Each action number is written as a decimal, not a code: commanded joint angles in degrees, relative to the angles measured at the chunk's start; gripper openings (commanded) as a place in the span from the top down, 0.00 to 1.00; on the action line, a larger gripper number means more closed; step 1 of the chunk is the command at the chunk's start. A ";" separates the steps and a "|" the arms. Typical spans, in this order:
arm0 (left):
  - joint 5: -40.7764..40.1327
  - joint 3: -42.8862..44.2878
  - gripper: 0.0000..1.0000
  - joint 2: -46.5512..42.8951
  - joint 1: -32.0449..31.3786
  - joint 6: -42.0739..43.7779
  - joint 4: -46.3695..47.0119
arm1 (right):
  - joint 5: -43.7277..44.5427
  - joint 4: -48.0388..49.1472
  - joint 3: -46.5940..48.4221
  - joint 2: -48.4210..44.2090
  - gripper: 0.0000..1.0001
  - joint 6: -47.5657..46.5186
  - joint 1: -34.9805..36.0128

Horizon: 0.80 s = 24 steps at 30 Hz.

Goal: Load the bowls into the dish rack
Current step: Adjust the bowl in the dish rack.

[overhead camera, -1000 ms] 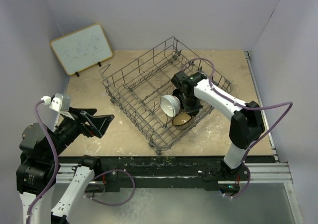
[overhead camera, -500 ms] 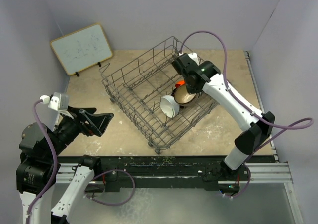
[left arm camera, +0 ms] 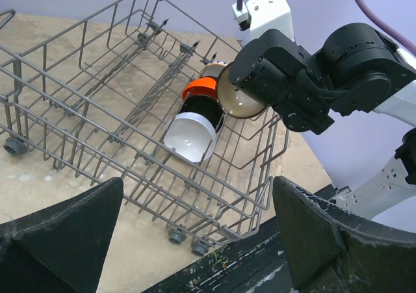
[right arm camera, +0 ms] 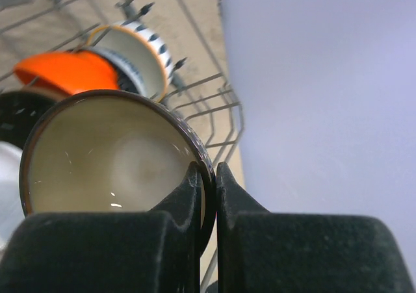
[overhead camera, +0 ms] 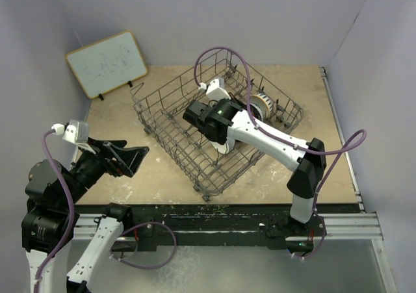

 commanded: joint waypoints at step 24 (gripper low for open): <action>-1.33 3.68 0.01 -0.49 -0.34 1.03 -1.65 | 25.04 -1.71 -5.41 3.27 1.00 7.37 -1.23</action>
